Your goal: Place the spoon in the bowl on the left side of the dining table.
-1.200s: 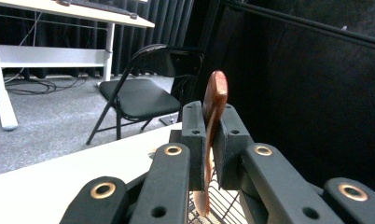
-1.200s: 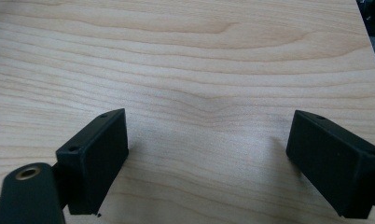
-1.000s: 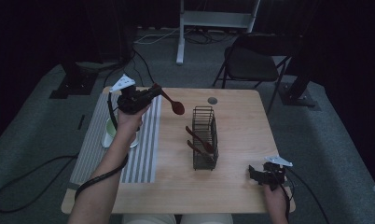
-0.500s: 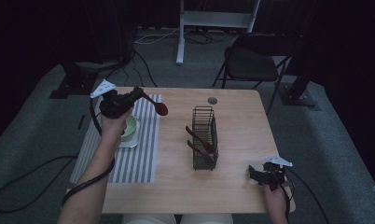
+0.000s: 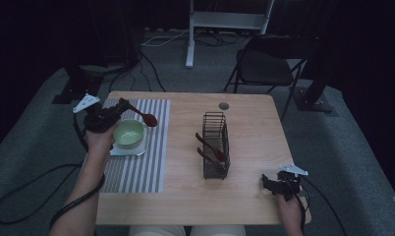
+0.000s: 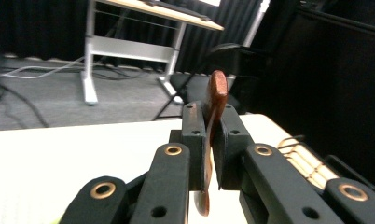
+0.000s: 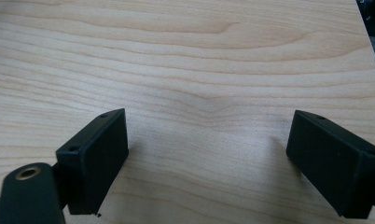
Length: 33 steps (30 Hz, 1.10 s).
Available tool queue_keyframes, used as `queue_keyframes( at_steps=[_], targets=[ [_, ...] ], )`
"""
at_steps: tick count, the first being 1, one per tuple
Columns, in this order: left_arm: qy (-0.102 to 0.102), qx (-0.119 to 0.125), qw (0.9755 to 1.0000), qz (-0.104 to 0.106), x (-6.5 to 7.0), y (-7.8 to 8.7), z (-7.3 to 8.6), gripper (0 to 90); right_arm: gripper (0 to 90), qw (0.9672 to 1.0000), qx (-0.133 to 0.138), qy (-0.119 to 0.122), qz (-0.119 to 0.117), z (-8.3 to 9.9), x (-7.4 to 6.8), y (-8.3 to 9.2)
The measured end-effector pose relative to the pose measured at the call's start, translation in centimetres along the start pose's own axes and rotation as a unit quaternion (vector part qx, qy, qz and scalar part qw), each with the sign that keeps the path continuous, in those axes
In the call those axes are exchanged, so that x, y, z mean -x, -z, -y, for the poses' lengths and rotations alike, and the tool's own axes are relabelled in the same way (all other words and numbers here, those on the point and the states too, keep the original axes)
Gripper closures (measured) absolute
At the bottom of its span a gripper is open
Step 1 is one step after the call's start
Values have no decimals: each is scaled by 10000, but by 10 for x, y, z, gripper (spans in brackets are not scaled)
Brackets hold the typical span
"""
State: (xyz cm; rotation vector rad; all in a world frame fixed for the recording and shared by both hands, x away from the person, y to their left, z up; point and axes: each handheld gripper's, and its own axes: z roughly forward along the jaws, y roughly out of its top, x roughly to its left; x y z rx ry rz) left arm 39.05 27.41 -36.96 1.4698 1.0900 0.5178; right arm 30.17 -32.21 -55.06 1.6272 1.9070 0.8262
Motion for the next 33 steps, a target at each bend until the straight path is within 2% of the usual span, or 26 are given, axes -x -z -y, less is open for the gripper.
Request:
queue_keyframes(
  at_steps=[1, 2, 5, 8, 11, 12, 16, 22, 27, 32, 33],
  targets=[
    [37, 1, 10000, -12, -3, 2, 2, 840, 120, 10000, 3, 5, 2, 0, 0, 0],
    [32, 35, 9999, -133, -6, 5, 4, 840, 120, 10000, 3, 7, 1, 0, 0, 0],
    [95, 55, 9995, -285, -15, 11, 12, 840, 119, 10000, 2, 1, 0, 0, 0, 0],
    [229, 55, 9989, -397, -25, 17, 19, 840, 120, 10000, 2, 0, 0, 0, 0, 0],
    [268, 18, 9982, -535, -32, 21, 25, 840, 120, 10000, 1, 2, -1, 0, 0, 0],
    [304, 10, 9982, -518, -35, 22, 28, 840, 120, 10000, 1, 1, 0, 0, 0, 0],
    [165, 3, 9965, -814, -39, 28, 37, 840, 120, 10000, 1, 1, 0, 0, 0, 0],
    [343, -62, 9953, -908, -50, 32, 54, 840, 120, 10000, 0, -15, 16, 0, 0, 0],
    [543, -123, 9943, -904, -57, 32, 67, 839, 120, 10000, 2, -18, 18, 0, 0, 0],
    [565, -158, 9935, -979, -60, 32, 76, 839, 120, 10000, 0, -19, 16, 0, 0, 0],
    [624, -174, 9927, -1016, -61, 32, 81, 839, 119, 10000, 1, -19, 17, 0, 0, 0]
  ],
)
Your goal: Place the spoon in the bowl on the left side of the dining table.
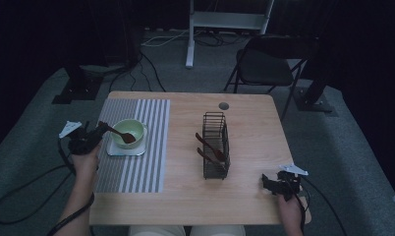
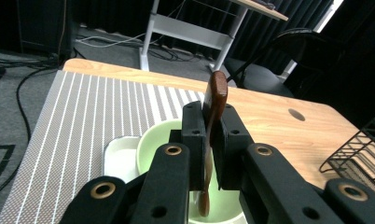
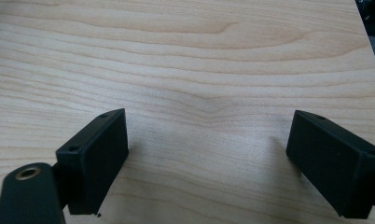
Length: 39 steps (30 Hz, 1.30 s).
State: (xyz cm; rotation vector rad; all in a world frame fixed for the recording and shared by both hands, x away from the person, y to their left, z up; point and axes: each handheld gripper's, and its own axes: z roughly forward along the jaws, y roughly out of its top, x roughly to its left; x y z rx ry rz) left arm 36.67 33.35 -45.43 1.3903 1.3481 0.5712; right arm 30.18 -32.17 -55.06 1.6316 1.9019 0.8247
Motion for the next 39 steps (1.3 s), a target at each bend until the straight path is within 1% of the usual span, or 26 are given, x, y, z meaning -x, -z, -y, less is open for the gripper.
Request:
queue_keyframes(
  at_steps=[1, 4, 7, 9, 11, 13, 15, 16, 17, 18, 22, 23, 24, 26, 27, 28, 29, 30, 31, 33, 34, 35, 36, 37, 38, 39],
  targets=[
    [18, 4, 10000, -6, -2, 0, 2, 839, 120, 10000, 0, 0, 0, 0, 0, 0],
    [256, 72, 9996, 17, -8, 1, 8, 839, 120, 10000, 0, 1, 1, 0, 0, 0],
    [333, 48, 9994, 8, -12, 2, 11, 836, 120, 10000, -1, 2, 0, 0, 0, 0],
    [405, -22, 9992, 14, -13, 2, 14, 833, 120, 10000, -1, 2, -1, 0, 0, 0],
    [425, -60, 9991, -25, -13, 2, 17, 831, 120, 10000, 0, 1, 1, 0, 0, 0],
    [355, -191, 9991, -92, -11, 0, 22, 833, 119, 10000, 0, 2, 1, 0, 0, 0],
    [293, -271, 9990, -218, -10, -1, 27, 834, 120, 10000, 0, 1, 2, 0, 0, 0],
    [351, -251, 9988, -223, -12, -1, 29, 832, 120, 10000, -1, 2, -1, 0, 0, 0],
    [455, -234, 9985, -217, -14, 0, 31, 832, 119, 10000, -1, 0, -1, 0, 0, 0],
    [478, -235, 9983, -217, -16, 0, 32, 831, 120, 10000, 0, 0, 0, 0, 0, 0],
    [486, -268, 9979, -326, -19, 3, 36, 824, 120, 10000, 0, 0, -2, 0, 0, 0],
    [464, -288, 9979, -361, -19, 3, 37, 805, 120, 10000, 0, 1, 0, 0, 0, 0],
    [448, -299, 9980, -321, -20, 4, 38, 805, 120, 10000, -1, 0, -1, 0, 0, 0],
    [378, -332, 9981, -362, -19, 5, 40, 804, 120, 10000, 0, 0, -2, 0, 0, 0],
    [354, -358, 9982, -335, -19, 5, 41, 804, 120, 10000, 0, 0, 1, 0, 0, 0],
    [308, -378, 9982, -356, -18, 5, 43, 794, 120, 10000, 0, 1, -1, 0, 0, 0],
    [308, -378, 9982, -356, -18, 5, 43, 741, 120, 10000, 0, 1, -1, 0, 0, 0],
    [180, -438, 9981, -395, -16, 6, 44, 741, 120, 10000, 0, 0, 0, 0, 0, 0],
    [141, -457, 9979, -428, -15, 6, 45, 680, 120, 10000, 1, 0, 0, 0, 0, 0],
    [85, -562, 9973, -469, -14, 5, 47, 663, 120, 10000, 0, 0, 0, 0, 0, 0],
    [35, -590, 9967, -556, -13, 5, 47, 622, 120, 10000, 1, 0, 1, 0, 0, 0],
    [2, -615, 9965, -573, -12, 5, 48, 602, 120, 10000, 1, 0, 0, 0, 0, 0],
    [-69, -649, 9958, -639, -11, 5, 49, 601, 120, 10000, 0, 0, 0, 0, 0, 0],
    [-142, -673, 9950, -722, -10, 5, 50, 556, 120, 10000, 0, 0, 1, 0, 0, 0],
    [-188, -716, 9944, -754, -9, 5, 51, 533, 119, 10000, 0, 0, 0, 0, 0, 0],
    [-226, -743, 9939, -789, -8, 5, 52, 530, 120, 10000, -1, 0, 0, 0, 0, 0]
  ],
)
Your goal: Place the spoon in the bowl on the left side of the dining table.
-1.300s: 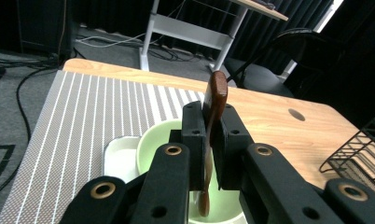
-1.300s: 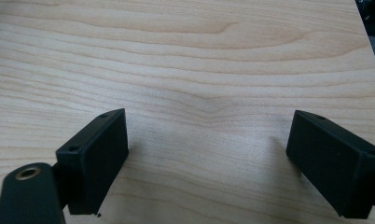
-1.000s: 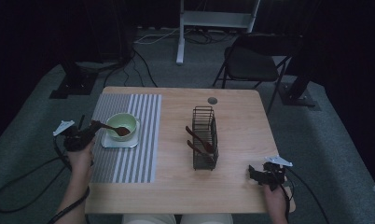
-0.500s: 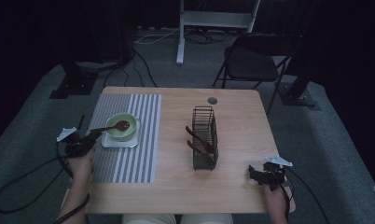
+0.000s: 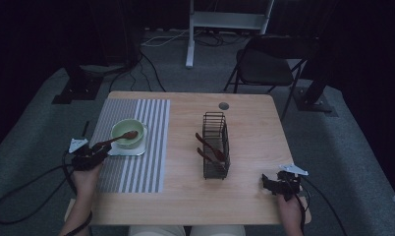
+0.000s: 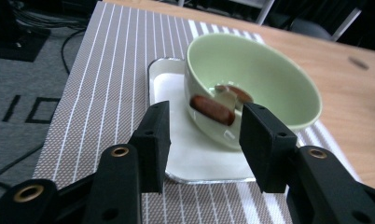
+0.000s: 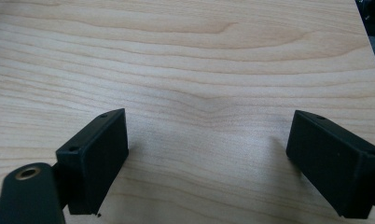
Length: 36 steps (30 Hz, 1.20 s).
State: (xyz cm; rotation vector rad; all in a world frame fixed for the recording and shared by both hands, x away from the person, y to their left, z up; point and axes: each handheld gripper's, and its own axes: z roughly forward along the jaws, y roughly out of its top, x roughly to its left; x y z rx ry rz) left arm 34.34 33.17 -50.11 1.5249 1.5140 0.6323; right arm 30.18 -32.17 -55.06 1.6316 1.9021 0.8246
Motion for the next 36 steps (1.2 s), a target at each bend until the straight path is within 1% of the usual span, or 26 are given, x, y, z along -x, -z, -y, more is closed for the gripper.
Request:
queue_keyframes(
  at_steps=[1, 2, 3, 4, 5, 6, 7, 8, 9, 10, 11, 12, 13, 14, 19, 21, 22, 23, 24, 27, 29, 32, 33, 34, 35, 36],
  targets=[
    [-28, -45, 10000, -52, 1, 0, 1, 481, 119, 10000, 0, 0, -1, 0, 0, 0],
    [-71, -92, 9999, -71, 2, 0, 1, 457, 119, 10000, 0, 0, -1, 0, 0, 0],
    [-82, -116, 9999, -65, 3, 0, 3, 456, 119, 10000, 0, 1, -1, 0, 0, 0],
    [-116, -150, 9998, -98, 4, 0, 4, 434, 120, 10000, 1, 0, 0, 0, 0, 0],
    [-160, -198, 9996, -111, 5, 0, 5, 377, 120, 10000, 1, 0, 0, 0, 0, 0],
    [-201, -293, 9993, -102, 6, 0, 6, 363, 120, 10000, 1, 0, 0, 0, 0, 0],
    [-240, -333, 9991, -141, 7, 0, 8, 296, 120, 10000, 0, 0, -1, 0, 0, 0],
    [-279, -338, 9990, -121, 7, 1, 9, 269, 119, 10000, 1, -1, 1, 0, 0, 0],
    [-287, -337, 9989, -175, 8, 2, 11, 266, 120, 10000, 1, 0, 0, 0, 0, 0],
    [-268, -379, 9987, -200, 7, 2, 12, 205, 120, 10000, 1, 0, 1, 0, 0, 0],
    [-221, -394, 9988, -201, 6, 3, 13, 172, 119, 10000, 0, 1, -2, 0, 0, 0],
    [-226, -425, 9985, -271, 5, 4, 15, 171, 120, 10000, 2, 0, 0, 0, 0, 0],
    [-214, -461, 9984, -235, 4, 5, 16, 116, 120, 10000, 0, 0, 0, 0, 0, 0],
    [-186, -476, 9984, -248, 3, 5, 17, 91, 120, 10000, 0, 0, -1, 0, 0, 0],
    [-230, -475, 9985, -154, 3, 13, 22, 90, 119, 10000, 0, 1, 0, 0, 0, 0],
    [-303, -507, 9980, -234, 4, 15, 25, 89, 119, 10000, 0, 0, -1, 0, 0, 0],
    [-271, -519, 9981, -183, 4, 16, 27, 88, 120, 10000, 1, 0, 1, 0, 0, 0],
    [-226, -613, 9977, -192, 4, 16, 29, 32, 120, 10000, 1, 0, 1, 0, 0, 0],
    [-219, -651, 9975, -151, 3, 17, 32, 0, 120, 10000, -1, -6, 0, 0, 0, 0],
    [-227, -683, 9973, -153, 3, 20, 40, 0, 120, 10000, -6, -4, 0, 0, 0, 0],
    [-161, -667, 9975, -166, 2, 22, 44, 0, 120, 10000, -4, -7, -1, 0, 0, 0],
    [-127, -671, 9975, -192, 1, 24, 48, 0, 120, 10000, -3, -8, 0, 0, 0, 0],
    [-128, -676, 9973, -251, 1, 24, 49, 0, 120, 10000, -3, -9, 0, 0, 0, 0],
    [-100, -670, 9974, -252, 0, 24, 49, 0, 120, 10000, -3, -8, 1, 0, 0, 0],
    [-82, -629, 9977, -231, 0, 25, 50, 0, 120, 10000, -4, -7, -2, 0, 0, 0],
    [-103, -583, 9978, -300, 0, 26, 51, 0, 120, 10000, -3, -7, 1, 0, 0, 0]
  ],
)
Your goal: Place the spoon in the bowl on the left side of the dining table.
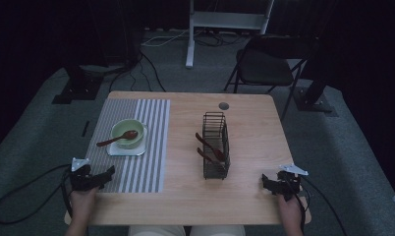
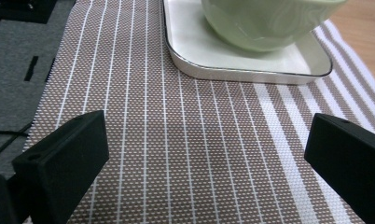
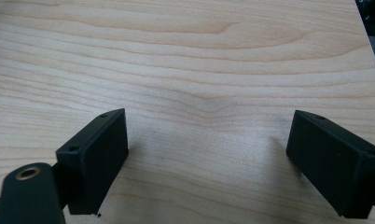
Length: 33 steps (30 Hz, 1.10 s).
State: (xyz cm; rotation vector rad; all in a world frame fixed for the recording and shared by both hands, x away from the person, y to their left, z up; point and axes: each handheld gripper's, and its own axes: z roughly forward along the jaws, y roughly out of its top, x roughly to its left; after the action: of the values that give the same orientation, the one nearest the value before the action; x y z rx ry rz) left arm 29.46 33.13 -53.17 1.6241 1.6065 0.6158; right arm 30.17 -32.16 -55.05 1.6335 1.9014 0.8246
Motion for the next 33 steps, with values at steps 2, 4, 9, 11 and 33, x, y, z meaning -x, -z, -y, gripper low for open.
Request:
queue_keyframes(
  at_steps=[2, 4, 9, 11, 33],
  targets=[
    [-66, 157, 9998, -72, 1, 3, 3, 0, 120, 10000, 0, 0, -1, 0, 0, 0],
    [-120, 289, 9994, -118, 3, 6, 7, 0, 120, 10000, 0, -1, 0, 0, 0, 0],
    [-311, 326, 9988, -196, 8, 12, 16, 0, 120, 10000, 0, 0, -3, 0, 0, 0],
    [-339, 342, 9986, -218, 8, 15, 19, 0, 120, 10000, -1, -1, 0, 0, 0, 0],
    [-604, 517, 9968, -105, 4, 50, 45, 0, 120, 10000, -1, -1, -2, 0, 0, 0]
  ],
)
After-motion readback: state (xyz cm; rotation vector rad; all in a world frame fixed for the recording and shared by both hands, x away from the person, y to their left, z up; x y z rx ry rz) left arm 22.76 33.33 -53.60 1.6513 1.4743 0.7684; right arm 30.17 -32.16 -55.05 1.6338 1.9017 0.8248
